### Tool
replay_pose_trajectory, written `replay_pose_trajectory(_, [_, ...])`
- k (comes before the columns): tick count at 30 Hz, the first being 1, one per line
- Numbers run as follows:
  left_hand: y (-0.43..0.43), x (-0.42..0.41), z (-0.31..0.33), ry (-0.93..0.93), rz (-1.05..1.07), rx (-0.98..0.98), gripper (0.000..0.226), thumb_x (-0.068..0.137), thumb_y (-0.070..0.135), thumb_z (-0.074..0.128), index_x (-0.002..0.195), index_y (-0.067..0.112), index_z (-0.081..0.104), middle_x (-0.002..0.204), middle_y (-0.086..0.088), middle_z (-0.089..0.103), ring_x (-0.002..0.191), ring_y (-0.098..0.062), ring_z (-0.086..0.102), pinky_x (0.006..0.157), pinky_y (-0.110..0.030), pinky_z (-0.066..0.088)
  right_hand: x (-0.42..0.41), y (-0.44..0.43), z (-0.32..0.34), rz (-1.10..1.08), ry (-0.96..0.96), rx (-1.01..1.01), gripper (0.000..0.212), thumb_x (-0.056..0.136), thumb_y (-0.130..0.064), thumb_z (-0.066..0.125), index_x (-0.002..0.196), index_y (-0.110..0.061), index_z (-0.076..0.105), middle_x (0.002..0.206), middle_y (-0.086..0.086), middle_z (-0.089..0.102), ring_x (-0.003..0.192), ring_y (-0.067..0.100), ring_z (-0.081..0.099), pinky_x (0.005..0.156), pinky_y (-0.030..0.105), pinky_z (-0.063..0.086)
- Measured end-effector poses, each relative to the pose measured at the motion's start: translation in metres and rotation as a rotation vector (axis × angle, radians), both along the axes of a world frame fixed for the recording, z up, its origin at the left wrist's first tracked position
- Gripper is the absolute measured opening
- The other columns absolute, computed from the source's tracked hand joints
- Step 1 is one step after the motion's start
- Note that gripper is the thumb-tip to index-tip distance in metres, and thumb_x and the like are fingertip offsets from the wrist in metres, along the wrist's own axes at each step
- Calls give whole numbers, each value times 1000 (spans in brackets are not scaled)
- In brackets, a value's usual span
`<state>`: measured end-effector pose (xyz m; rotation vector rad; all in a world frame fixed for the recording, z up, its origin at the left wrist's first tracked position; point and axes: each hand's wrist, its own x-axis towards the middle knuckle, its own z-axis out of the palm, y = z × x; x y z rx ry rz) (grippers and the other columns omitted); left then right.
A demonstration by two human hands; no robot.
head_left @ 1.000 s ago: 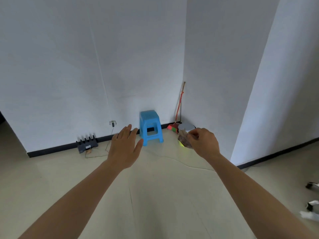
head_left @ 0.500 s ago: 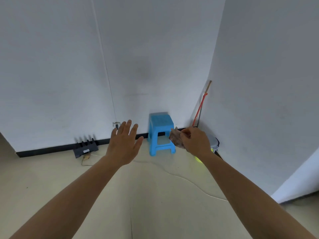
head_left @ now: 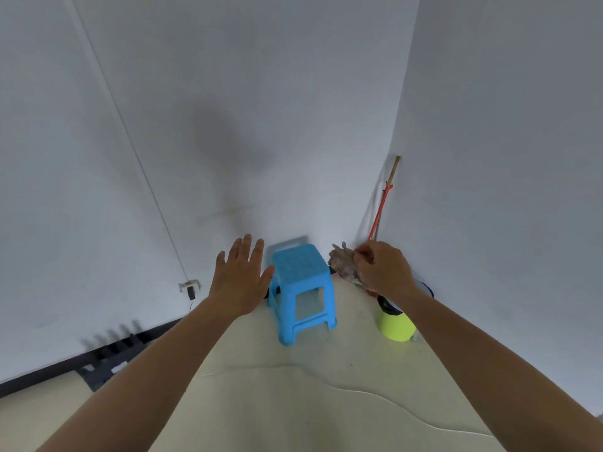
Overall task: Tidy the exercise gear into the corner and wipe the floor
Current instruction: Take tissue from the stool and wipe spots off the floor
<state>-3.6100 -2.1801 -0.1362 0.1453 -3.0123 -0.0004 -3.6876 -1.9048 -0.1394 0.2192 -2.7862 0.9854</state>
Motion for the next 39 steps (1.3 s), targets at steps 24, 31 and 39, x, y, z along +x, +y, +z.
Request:
replay_pose_trajectory(24, [-95, -543, -265, -513, -21, 159, 64, 103, 49, 25, 156, 17, 12, 165, -7, 5, 151, -24, 9, 120, -44, 20, -529, -129, -276, -127, -711, -241, 60, 86, -32, 72, 137, -13, 48, 105, 0, 64, 82, 17, 68, 76, 35, 57])
replay_pose_trajectory(31, [-108, -586, -420, -731, -19, 173, 67, 102, 43, 35, 156, 13, 9, 164, -10, 7, 149, -27, 16, 117, -44, 24, -584, -164, -407, -322, -617, -335, 24, 87, -42, 52, 77, -22, 60, 77, 0, 66, 71, 19, 63, 66, 33, 55])
replay_pose_trajectory(39, [-126, -600, -515, -839, -113, 157, 63, 100, 23, 39, 155, 13, 10, 165, -6, -1, 150, -23, 11, 114, -45, 30, -591, -206, -513, 302, -277, 416, 61, 95, -31, 55, 151, -15, 37, 148, 16, 40, 125, 38, 47, 101, 48, 41])
